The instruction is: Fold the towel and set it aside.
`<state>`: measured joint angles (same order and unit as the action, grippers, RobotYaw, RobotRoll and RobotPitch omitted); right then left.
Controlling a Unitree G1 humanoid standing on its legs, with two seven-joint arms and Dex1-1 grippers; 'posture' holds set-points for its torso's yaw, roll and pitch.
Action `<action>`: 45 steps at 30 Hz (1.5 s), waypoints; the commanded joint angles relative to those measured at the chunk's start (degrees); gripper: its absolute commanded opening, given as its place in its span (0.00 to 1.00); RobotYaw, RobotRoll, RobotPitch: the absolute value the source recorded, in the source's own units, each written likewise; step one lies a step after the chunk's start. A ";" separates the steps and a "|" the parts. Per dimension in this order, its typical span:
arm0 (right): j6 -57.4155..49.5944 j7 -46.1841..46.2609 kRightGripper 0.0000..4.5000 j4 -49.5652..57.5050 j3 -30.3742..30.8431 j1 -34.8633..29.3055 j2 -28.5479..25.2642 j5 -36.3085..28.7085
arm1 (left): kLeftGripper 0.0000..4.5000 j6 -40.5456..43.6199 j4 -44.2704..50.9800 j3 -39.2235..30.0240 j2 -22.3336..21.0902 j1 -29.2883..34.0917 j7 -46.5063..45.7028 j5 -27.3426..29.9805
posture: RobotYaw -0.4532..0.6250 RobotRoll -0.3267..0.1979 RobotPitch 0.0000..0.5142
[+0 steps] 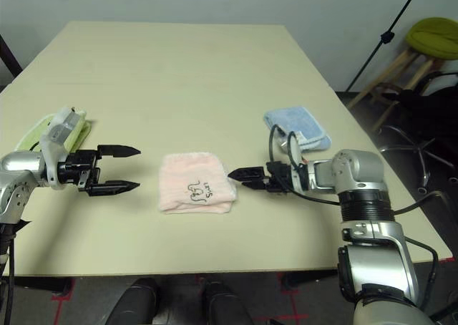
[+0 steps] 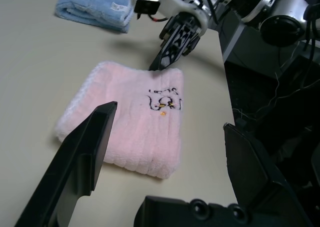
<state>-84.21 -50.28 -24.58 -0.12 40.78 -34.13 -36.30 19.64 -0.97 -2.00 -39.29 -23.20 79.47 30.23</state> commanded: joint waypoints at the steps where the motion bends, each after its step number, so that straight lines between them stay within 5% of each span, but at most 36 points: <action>1: 0.23 3.37 1.00 -2.42 0.41 0.76 2.92 1.94 | 1.00 -1.11 1.55 -0.13 0.27 0.77 -0.23 0.55 | 0.56 0.62 0.18; 4: 1.14 5.54 0.86 -3.16 -0.41 0.85 5.18 2.88 | 1.00 -0.86 1.76 -0.11 0.02 0.87 -0.40 0.90 | 0.57 0.62 0.19; 15: -1.95 10.17 0.01 0.44 -8.06 -1.41 9.22 1.09 | 1.00 -1.54 0.84 -0.08 -0.99 0.96 0.56 1.43 | 0.56 0.62 0.20; 20: -3.20 15.20 0.01 2.76 -19.09 -2.34 14.57 -0.65 | 1.00 -1.50 -0.12 0.31 -1.31 0.67 1.16 1.01 | 0.54 0.62 0.20; 24: 1.89 23.47 0.01 5.13 -34.00 0.90 19.00 -2.83 | 1.00 -1.24 -0.82 0.30 -1.56 0.24 1.40 0.92 | 0.53 0.62 0.20; 31: 18.97 37.60 0.01 11.84 -48.39 6.11 18.88 -5.06 | 1.00 -1.93 -2.98 1.23 -1.37 -1.21 2.03 0.16 | 0.51 0.62 0.20; 38: 35.30 47.34 0.01 14.03 -52.91 3.87 17.13 -4.47 | 1.00 -2.26 -4.40 1.80 -0.87 -2.37 2.29 -0.39 | 0.48 0.62 0.21; 45: 44.17 49.90 0.01 0.70 -52.06 0.98 16.58 -4.44 | 1.00 -2.17 -5.07 2.13 0.25 -3.04 1.82 -0.82 | 0.48 0.62 0.22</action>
<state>-42.14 -0.63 -19.27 -52.70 42.69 -17.25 -40.87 17.73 -5.54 -0.86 -39.28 -25.98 81.43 30.22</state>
